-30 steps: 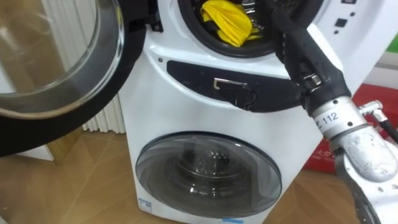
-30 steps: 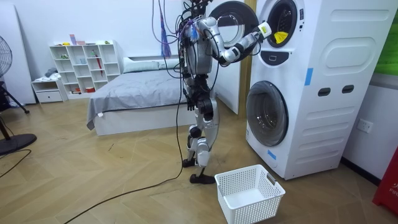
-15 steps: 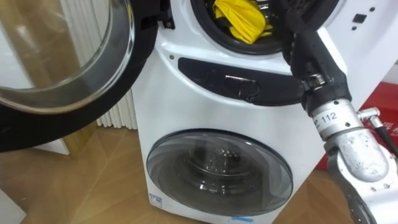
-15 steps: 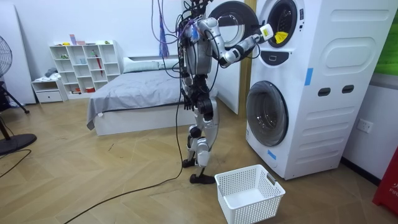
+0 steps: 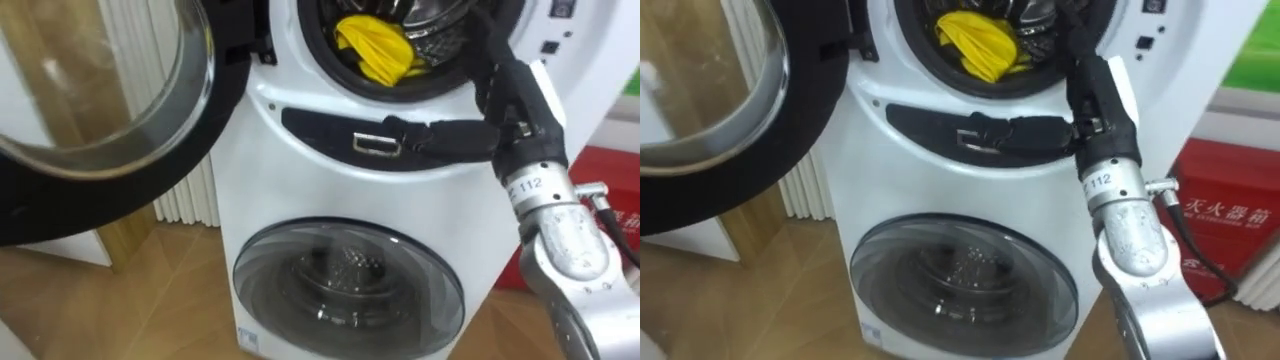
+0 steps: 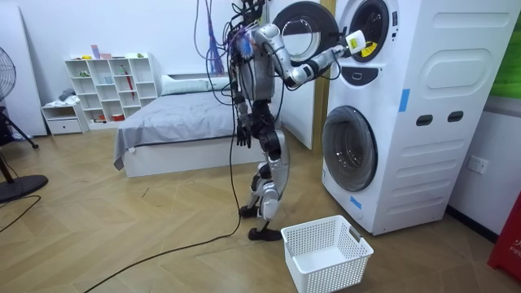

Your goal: Pick clothes from washing machine

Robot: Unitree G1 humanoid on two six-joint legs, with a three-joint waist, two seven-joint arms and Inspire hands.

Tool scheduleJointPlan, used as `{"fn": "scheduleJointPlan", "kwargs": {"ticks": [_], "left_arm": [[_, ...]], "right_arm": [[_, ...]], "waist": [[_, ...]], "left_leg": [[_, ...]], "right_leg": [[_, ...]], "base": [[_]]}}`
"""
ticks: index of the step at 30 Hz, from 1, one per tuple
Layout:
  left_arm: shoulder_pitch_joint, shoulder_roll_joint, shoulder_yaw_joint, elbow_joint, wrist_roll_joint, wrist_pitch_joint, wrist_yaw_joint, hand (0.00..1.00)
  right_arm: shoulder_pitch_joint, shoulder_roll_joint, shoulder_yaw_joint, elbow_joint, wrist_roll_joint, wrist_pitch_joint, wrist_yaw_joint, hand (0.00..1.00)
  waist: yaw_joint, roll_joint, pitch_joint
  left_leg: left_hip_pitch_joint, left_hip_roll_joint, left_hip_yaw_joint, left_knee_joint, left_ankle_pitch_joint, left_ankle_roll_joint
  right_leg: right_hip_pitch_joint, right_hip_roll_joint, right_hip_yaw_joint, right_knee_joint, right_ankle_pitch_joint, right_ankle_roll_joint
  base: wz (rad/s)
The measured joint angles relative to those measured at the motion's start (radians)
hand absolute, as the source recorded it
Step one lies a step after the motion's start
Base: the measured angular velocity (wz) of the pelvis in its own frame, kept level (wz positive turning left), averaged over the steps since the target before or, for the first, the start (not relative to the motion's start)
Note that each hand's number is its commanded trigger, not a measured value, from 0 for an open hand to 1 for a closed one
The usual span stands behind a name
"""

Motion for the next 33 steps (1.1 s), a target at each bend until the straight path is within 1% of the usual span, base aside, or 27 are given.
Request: {"fn": "scheduleJointPlan", "kwargs": {"ticks": [2,3,4,5,7,8,9,10,11,12,13,14,15,16,17,18,19,20,21,22,23,24,26,28,29,31,33], "left_arm": [[-0.003,0.0,0.0,0.0,0.0,0.001,-0.007,0.0],[-0.001,-0.001,0.001,-0.001,-0.002,0.002,-0.008,0.0],[0.0,-0.001,0.005,-0.003,-0.001,0.002,-0.009,0.0],[0.001,-0.001,0.011,-0.003,-0.001,0.002,-0.009,0.0],[0.007,0.001,0.022,-0.005,-0.001,0.005,-0.01,0.0],[0.009,0.003,0.023,-0.005,-0.001,0.005,-0.012,0.0],[0.013,0.013,0.022,-0.007,-0.001,0.005,-0.018,0.0],[0.012,0.017,0.021,-0.009,-0.003,0.005,-0.02,0.0],[0.003,0.02,0.02,-0.009,-0.003,0.004,-0.022,0.0],[-0.008,0.019,0.02,-0.01,-0.003,0.0,-0.022,0.0],[-0.023,0.013,0.018,-0.009,-0.004,-0.005,-0.022,0.0],[-0.029,0.009,0.015,-0.005,-0.004,-0.008,-0.022,0.0],[-0.059,0.006,0.007,-0.003,-0.011,-0.01,-0.022,0.0],[-0.083,0.008,0.005,-0.004,-0.013,-0.015,-0.016,0.0],[-0.092,0.011,0.004,-0.004,-0.013,-0.019,-0.01,0.0],[-0.1,0.019,0.003,-0.005,-0.013,-0.027,0.003,0.0],[-0.099,0.022,0.0,-0.007,-0.012,-0.028,0.014,0.0],[-0.101,0.024,-0.001,-0.01,-0.012,-0.028,0.016,0.0],[-0.1,0.027,-0.002,-0.01,-0.013,-0.029,0.016,0.0],[-0.101,0.033,-0.002,-0.012,-0.011,-0.029,0.017,0.0],[-0.101,0.036,-0.001,-0.013,-0.009,-0.029,0.016,0.0],[-0.101,0.044,0.0,-0.018,-0.008,-0.029,0.011,0.0],[-0.101,0.047,-0.001,-0.026,-0.005,-0.028,-0.002,0.0],[-0.087,0.047,-0.022,-0.056,0.005,-0.029,-0.011,0.0],[-0.079,0.047,-0.026,-0.067,0.005,-0.029,-0.011,0.0],[-0.045,0.044,-0.037,-0.084,0.018,-0.028,-0.011,0.0],[-0.027,0.043,-0.037,-0.093,0.035,-0.023,-0.01,0.0]], "right_arm": [[0.0,0.001,-0.005,0.001,0.0,-0.001,-0.027,0.0],[-0.004,-0.002,-0.005,0.001,0.0,-0.002,-0.03,0.0],[-0.013,-0.002,-0.005,0.0,0.006,-0.002,-0.029,0.0],[-0.016,-0.003,-0.005,-0.001,0.009,-0.002,-0.029,0.0],[-0.023,-0.002,-0.006,-0.001,0.033,-0.002,-0.03,0.0],[-0.023,-0.002,-0.006,-0.001,0.039,-0.002,-0.03,0.0],[-0.02,0.002,-0.006,-0.003,0.039,-0.002,-0.03,0.0],[-0.019,0.003,-0.006,-0.012,0.04,-0.007,-0.03,0.0],[-0.017,0.003,-0.006,-0.032,0.042,-0.024,-0.029,0.0],[-0.009,0.001,-0.006,-0.047,0.041,-0.038,-0.03,0.0],[0.015,-0.002,-0.006,-0.088,0.038,-0.055,-0.03,0.0],[0.021,-0.003,-0.006,-0.103,0.033,-0.061,-0.03,0.0],[0.018,-0.009,-0.006,-0.107,0.035,-0.077,-0.03,0.0],[0.02,-0.011,-0.006,-0.108,0.033,-0.085,-0.034,0.0],[0.027,-0.011,-0.004,-0.113,0.024,-0.086,-0.047,0.0],[0.072,-0.006,-0.003,-0.149,0.017,-0.1,-0.071,0.0],[0.092,-0.007,-0.002,-0.147,0.014,-0.115,-0.073,0.0],[0.103,-0.006,-0.002,-0.144,0.013,-0.125,-0.072,0.0],[0.115,-0.003,-0.002,-0.141,0.011,-0.129,-0.07,0.0],[0.114,-0.002,-0.001,-0.136,0.003,-0.121,-0.059,0.0],[0.113,-0.002,0.0,-0.132,0.002,-0.116,-0.048,0.0],[0.113,-0.005,-0.002,-0.131,0.002,-0.096,-0.027,0.0],[0.112,-0.007,-0.007,-0.129,0.003,-0.062,-0.022,0.0],[0.112,-0.005,-0.007,-0.119,0.018,-0.053,-0.03,0.0],[0.113,-0.005,-0.008,-0.115,0.022,-0.053,-0.033,0.0],[0.111,-0.005,-0.01,-0.112,0.038,-0.04,-0.039,0.0],[0.111,-0.005,-0.013,-0.116,0.036,-0.034,-0.041,0.0]], "waist": [[0.001,-0.012,0.0],[0.008,-0.02,-0.0082],[0.013,-0.016,-0.0103],[0.015,-0.015,-0.0127],[0.017,-0.007,-0.0196],[0.016,-0.008,-0.0193],[0.001,-0.017,-0.025],[-0.01,-0.023,-0.0251],[-0.029,-0.037,-0.0205],[-0.031,-0.054,-0.0212],[-0.039,-0.062,-0.0198],[-0.042,-0.062,-0.0196],[-0.043,-0.053,-0.0126],[-0.052,-0.037,-0.0018],[-0.054,-0.034,-0.002],[-0.058,-0.032,-0.0017],[-0.062,-0.028,0.0003],[-0.07,-0.016,-0.0016],[-0.086,0.002,0.0011],[-0.079,0.003,-0.0004],[-0.08,0.012,0.0029],[-0.09,0.012,0.0021],[-0.095,0.01,0.0006],[-0.113,0.012,0.0003],[-0.112,0.014,-0.0007],[-0.11,0.021,-0.0079],[-0.112,0.023,-0.0086]], "left_leg": [[-0.066,-0.012,0.027,-0.035,0.002,0.0],[-0.106,-0.022,0.041,-0.114,0.012,0.001],[-0.133,-0.025,0.034,-0.22,0.048,0.002],[-0.147,-0.025,0.033,-0.27,0.072,0.002],[-0.175,-0.017,0.033,-0.404,0.179,0.006],[-0.173,-0.016,0.033,-0.416,0.214,0.007],[-0.17,-0.024,0.034,-0.416,0.283,0.015],[-0.169,-0.034,0.034,-0.413,0.305,0.029],[-0.163,-0.058,0.045,-0.392,0.322,0.054],[-0.157,-0.084,0.062,-0.367,0.308,0.076],[-0.153,-0.114,0.072,-0.331,0.273,0.093],[-0.153,-0.127,0.077,-0.308,0.257,0.102],[-0.148,-0.142,0.088,-0.265,0.211,0.117],[-0.134,-0.158,0.095,-0.236,0.174,0.135],[-0.122,-0.161,0.099,-0.236,0.165,0.143],[-0.093,-0.179,0.109,-0.239,0.143,0.157],[-0.058,-0.191,0.11,-0.244,0.116,0.164],[-0.043,-0.192,0.107,-0.244,0.103,0.174],[-0.016,-0.196,0.083,-0.256,0.09,0.189],[0.001,-0.196,0.062,-0.277,0.088,0.195],[0.001,-0.193,0.047,-0.284,0.089,0.198],[0.008,-0.187,0.016,-0.29,0.096,0.203],[0.018,-0.188,-0.024,-0.295,0.101,0.205],[0.03,-0.197,-0.074,-0.296,0.1,0.209],[0.033,-0.199,-0.087,-0.296,0.1,0.21],[0.039,-0.222,-0.157,-0.294,0.1,0.213],[0.038,-0.235,-0.204,-0.294,0.101,0.211]], "right_leg": [[-0.004,0.004,0.054,0.007,-0.012,0.002],[-0.004,0.003,0.077,0.005,-0.013,0.001],[0.004,0.005,0.078,-0.006,-0.014,0.004],[0.008,0.005,0.078,-0.007,-0.018,0.005],[0.028,0.005,0.078,-0.001,-0.034,0.009],[0.037,0.003,0.082,0.002,-0.044,0.012],[0.046,-0.005,0.085,0.011,-0.069,0.024],[0.053,-0.011,0.085,0.012,-0.077,0.032],[0.07,-0.03,0.086,0.011,-0.094,0.049],[0.087,-0.063,0.087,0.009,-0.108,0.069],[0.107,-0.099,0.083,0.014,-0.122,0.093],[0.114,-0.116,0.077,0.025,-0.128,0.105],[0.109,-0.14,0.066,0.09,-0.135,0.119],[0.09,-0.168,0.053,0.195,-0.121,0.143],[0.07,-0.185,0.05,0.25,-0.111,0.159],[0.042,-0.215,0.06,0.351,-0.078,0.167],[0.025,-0.229,0.088,0.417,-0.033,0.168],[0.018,-0.231,0.097,0.447,-0.004,0.166],[-0.005,-0.226,0.108,0.483,0.019,0.159],[-0.06,-0.199,0.117,0.482,-0.014,0.153],[-0.08,-0.183,0.115,0.467,-0.031,0.146],[-0.11,-0.144,0.093,0.401,-0.056,0.142],[-0.127,-0.093,0.078,0.264,-0.06,0.142],[-0.126,-0.054,0.078,0.114,-0.033,0.128],[-0.126,-0.048,0.077,0.09,-0.018,0.123],[-0.113,-0.035,0.077,0.013,0.045,0.114],[-0.095,-0.024,0.079,-0.026,0.085,0.107]], "base": [[0.22],[-0.03],[-0.09],[-0.13],[-0.23],[-0.19],[0.0],[0.08],[0.0],[-0.04],[-0.06],[-0.04],[0.0],[0.04],[0.04],[-0.22],[-0.31],[-0.36],[-0.55],[-0.66],[-0.77],[-0.44],[-0.27],[-0.04],[-0.08],[-0.1],[0.05]]}}
